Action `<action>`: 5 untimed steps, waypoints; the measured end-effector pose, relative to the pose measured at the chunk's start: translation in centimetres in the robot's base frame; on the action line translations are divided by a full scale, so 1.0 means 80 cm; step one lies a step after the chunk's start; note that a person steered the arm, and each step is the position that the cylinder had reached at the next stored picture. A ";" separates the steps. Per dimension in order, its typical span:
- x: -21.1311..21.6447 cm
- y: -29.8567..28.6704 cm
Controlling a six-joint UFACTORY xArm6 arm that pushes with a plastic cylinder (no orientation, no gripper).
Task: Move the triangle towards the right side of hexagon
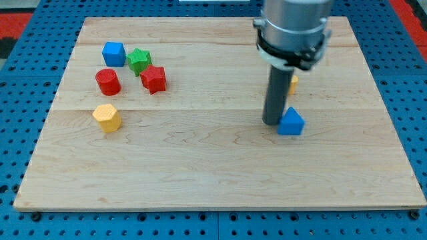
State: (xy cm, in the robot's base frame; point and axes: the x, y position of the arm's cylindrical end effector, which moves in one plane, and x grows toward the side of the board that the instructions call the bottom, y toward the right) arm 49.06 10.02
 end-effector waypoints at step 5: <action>-0.005 0.022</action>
State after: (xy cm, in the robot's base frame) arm 48.66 11.76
